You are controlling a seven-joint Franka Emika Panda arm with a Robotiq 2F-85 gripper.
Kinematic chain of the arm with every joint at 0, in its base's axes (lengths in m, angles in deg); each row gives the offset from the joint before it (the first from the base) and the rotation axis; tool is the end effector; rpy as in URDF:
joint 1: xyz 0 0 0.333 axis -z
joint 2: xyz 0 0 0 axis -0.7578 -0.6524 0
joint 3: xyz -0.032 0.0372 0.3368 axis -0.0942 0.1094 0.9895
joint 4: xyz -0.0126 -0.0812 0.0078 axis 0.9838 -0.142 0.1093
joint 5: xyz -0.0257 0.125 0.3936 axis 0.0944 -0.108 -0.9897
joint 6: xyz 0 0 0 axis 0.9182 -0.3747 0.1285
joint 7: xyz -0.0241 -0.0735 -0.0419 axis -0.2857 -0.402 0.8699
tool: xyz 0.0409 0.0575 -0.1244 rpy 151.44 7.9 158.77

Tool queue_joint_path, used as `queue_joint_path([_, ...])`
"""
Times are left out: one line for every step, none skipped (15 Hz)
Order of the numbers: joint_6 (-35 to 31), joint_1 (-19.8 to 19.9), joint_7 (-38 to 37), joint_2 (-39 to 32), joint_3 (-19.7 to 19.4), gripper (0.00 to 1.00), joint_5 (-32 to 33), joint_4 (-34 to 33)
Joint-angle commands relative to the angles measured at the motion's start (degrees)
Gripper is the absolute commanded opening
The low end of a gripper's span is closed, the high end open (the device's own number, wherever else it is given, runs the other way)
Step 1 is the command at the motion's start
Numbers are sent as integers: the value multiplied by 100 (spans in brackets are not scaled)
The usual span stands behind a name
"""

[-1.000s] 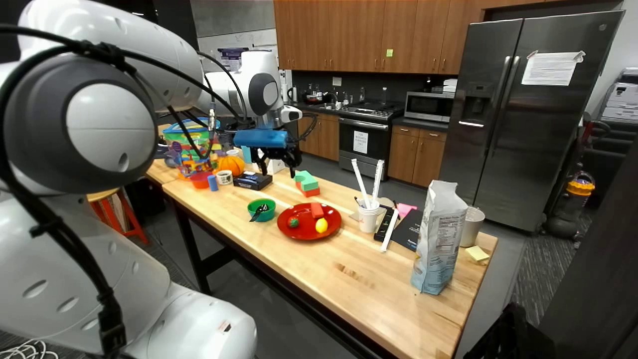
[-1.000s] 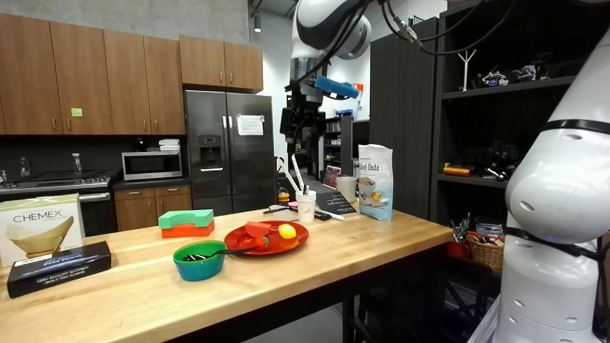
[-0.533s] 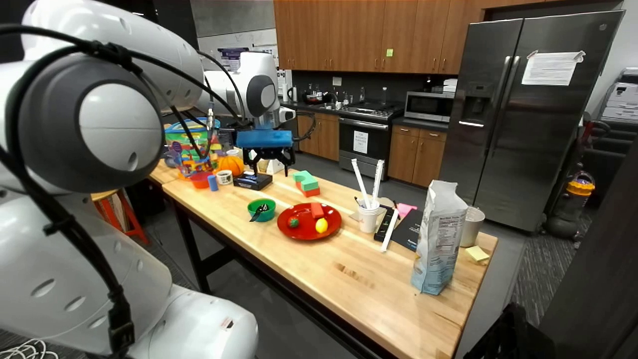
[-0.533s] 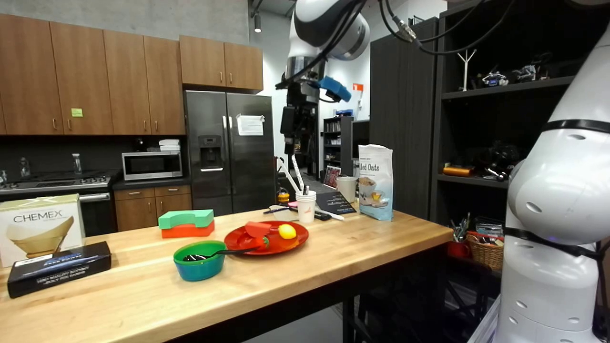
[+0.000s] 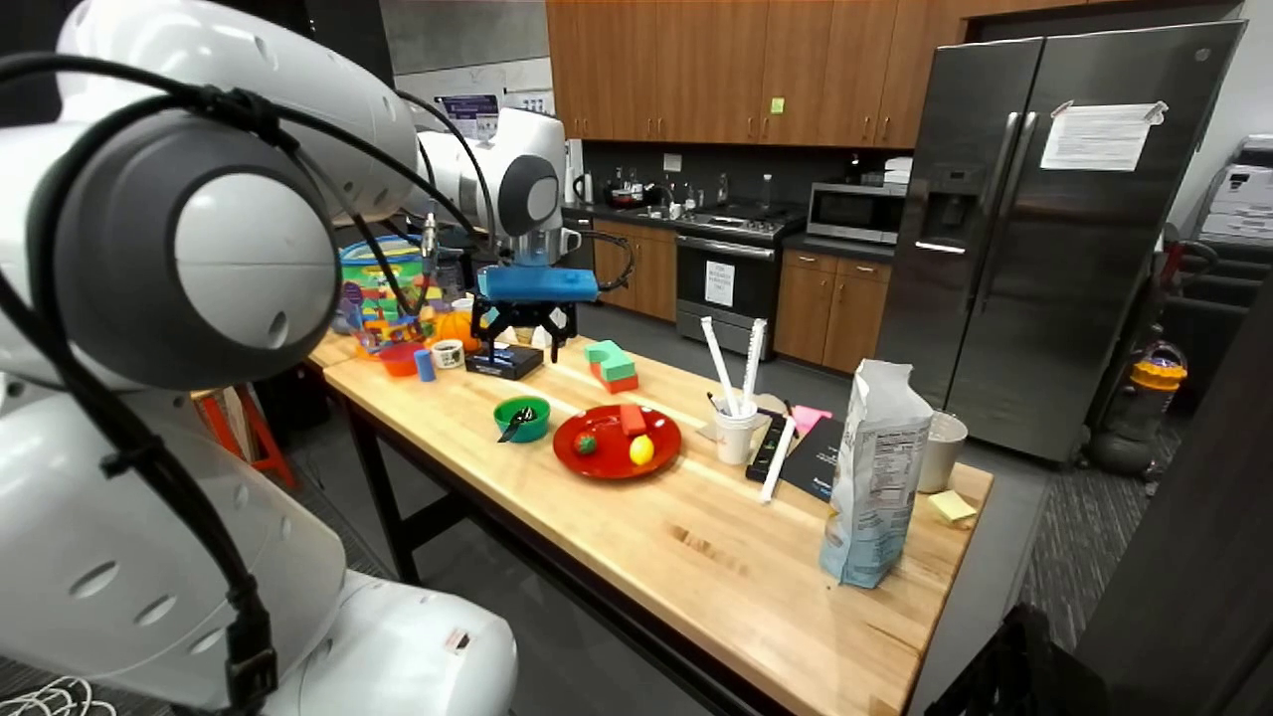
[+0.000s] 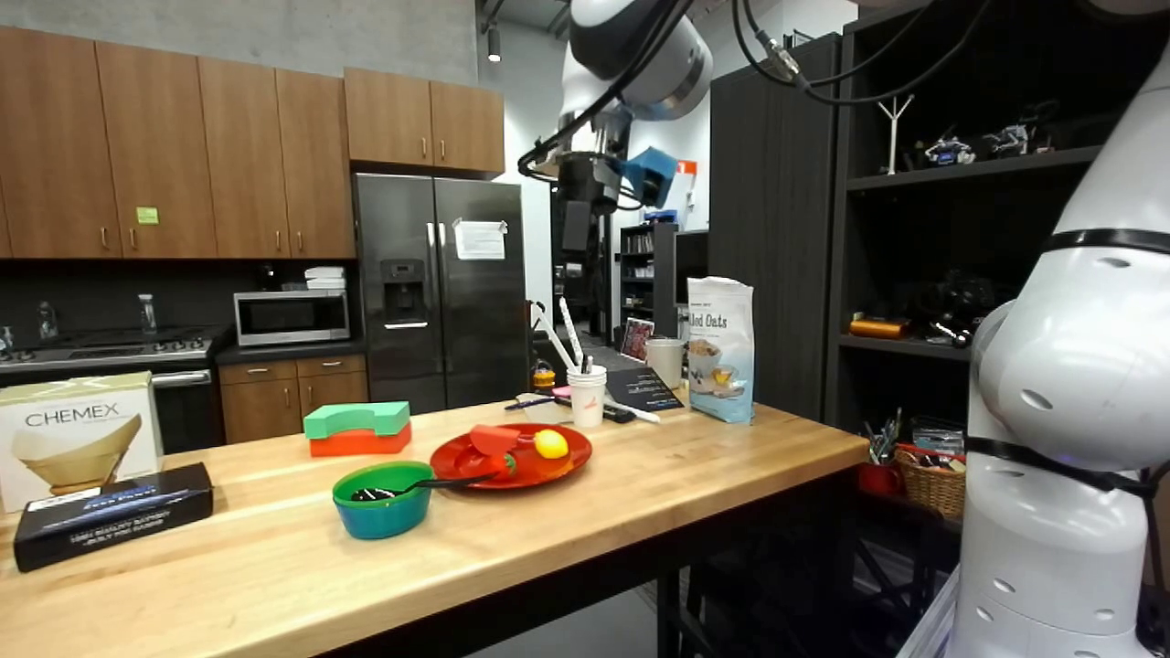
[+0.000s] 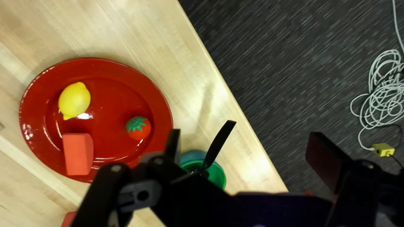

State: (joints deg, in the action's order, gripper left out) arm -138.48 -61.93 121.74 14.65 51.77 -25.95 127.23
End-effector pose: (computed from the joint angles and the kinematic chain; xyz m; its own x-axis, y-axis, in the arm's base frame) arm 0.4273 0.1421 0.5195 0.7121 0.6916 0.1212 0.7020 -0.6980 -0.1417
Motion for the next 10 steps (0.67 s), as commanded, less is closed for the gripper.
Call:
queue_joint_path([91,-3,70,-5,-12,100,4,-18])
queue_joint_path([114,-1,114,-5,-15,100,4,-18])
queue_joint_path([123,-1,141,-5,-15,100,4,-18])
queue_joint_path([130,-1,149,-5,-15,100,4,-18])
queue_joint_path([41,-19,216,-50,0,100,21,-39])
queue_joint_path([20,-50,337,-79,-15,100,-21,-52])
queue_joint_path([46,-63,426,-101,-12,100,-8,-66])
queue_joint_path([87,-92,625,-99,-34,100,-34,-63])
queue_joint_path([156,-108,781,-104,-41,100,-29,-66])
queue_joint_path([208,-113,917,-105,-42,100,-15,-68])
